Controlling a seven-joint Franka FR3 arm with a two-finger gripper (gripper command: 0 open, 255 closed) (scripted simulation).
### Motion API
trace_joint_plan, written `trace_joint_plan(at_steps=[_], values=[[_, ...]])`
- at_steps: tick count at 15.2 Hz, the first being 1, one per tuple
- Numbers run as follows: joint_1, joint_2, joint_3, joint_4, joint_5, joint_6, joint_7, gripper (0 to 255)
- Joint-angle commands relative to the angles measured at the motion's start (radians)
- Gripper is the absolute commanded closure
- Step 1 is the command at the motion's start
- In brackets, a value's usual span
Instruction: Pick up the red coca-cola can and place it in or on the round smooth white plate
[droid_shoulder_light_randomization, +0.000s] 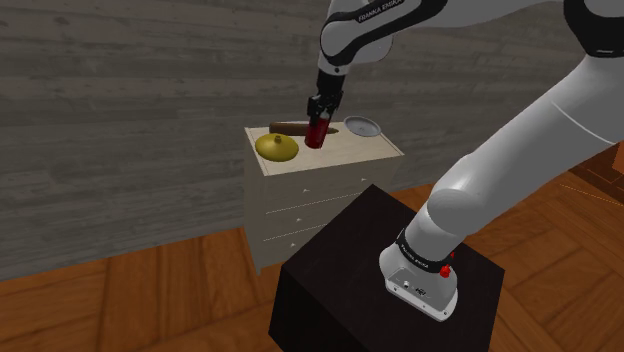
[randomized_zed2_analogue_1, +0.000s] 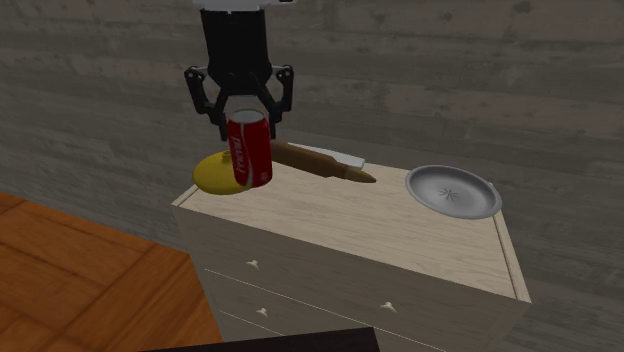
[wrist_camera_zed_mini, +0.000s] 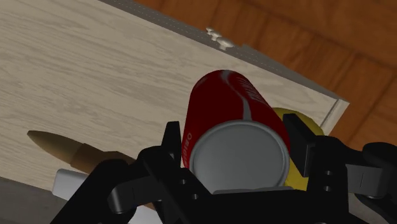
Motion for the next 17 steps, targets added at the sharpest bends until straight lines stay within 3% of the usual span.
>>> trace_joint_plan(at_steps=[1, 8, 17], values=[[0.0, -0.016, 0.001, 0.014, -0.001, -0.03, 0.002, 255], [-0.064, 0.044, -0.095, 0.097, -0.018, -0.053, -0.149, 255], [-0.15, 0.198, -0.221, 0.295, 0.01, -0.099, -0.38, 255]])
